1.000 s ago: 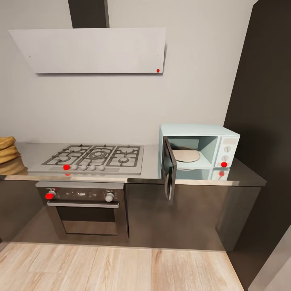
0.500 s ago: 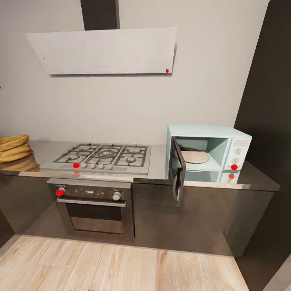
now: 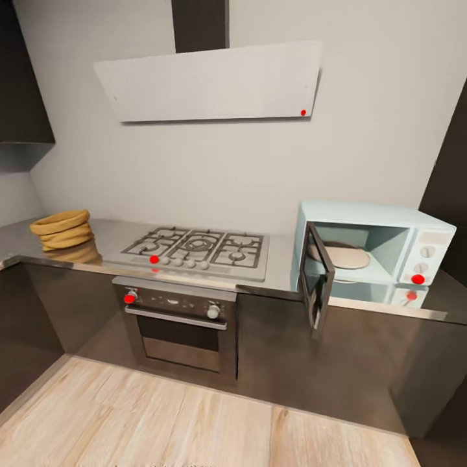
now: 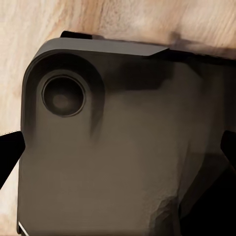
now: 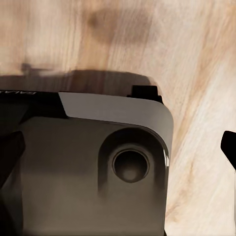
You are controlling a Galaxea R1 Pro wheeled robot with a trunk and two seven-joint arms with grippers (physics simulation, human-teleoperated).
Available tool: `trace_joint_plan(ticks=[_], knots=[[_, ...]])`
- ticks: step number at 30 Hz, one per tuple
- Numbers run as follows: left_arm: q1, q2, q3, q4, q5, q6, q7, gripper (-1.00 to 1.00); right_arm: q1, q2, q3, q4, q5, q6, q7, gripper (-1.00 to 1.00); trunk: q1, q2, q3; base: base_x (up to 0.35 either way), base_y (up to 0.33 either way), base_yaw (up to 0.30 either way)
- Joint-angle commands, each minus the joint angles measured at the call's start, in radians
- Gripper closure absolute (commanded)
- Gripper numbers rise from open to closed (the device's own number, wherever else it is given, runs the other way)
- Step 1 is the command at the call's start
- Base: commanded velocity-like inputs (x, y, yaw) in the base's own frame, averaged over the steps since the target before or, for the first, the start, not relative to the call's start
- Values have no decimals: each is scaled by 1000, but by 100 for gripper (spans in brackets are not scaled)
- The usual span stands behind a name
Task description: In the kitchen, take the popcorn bag from the countertop, put it into the microwave, and heat it until the popcorn is cooked so the cooked popcorn ends up inside the bag.
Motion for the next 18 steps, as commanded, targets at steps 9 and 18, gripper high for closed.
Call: trace_joint_plan(ticks=[9, 18], knots=[[0, 0, 2, -1, 8, -1, -1, -100, -1, -1, -9, 3, 10, -6, 2, -100, 0, 0, -1, 0, 0, 269], [1, 0, 2, -1, 6, -1, -1, -100, -1, 0, -9, 3, 10, -10, -26, -100, 0, 0, -1, 0, 0, 269]])
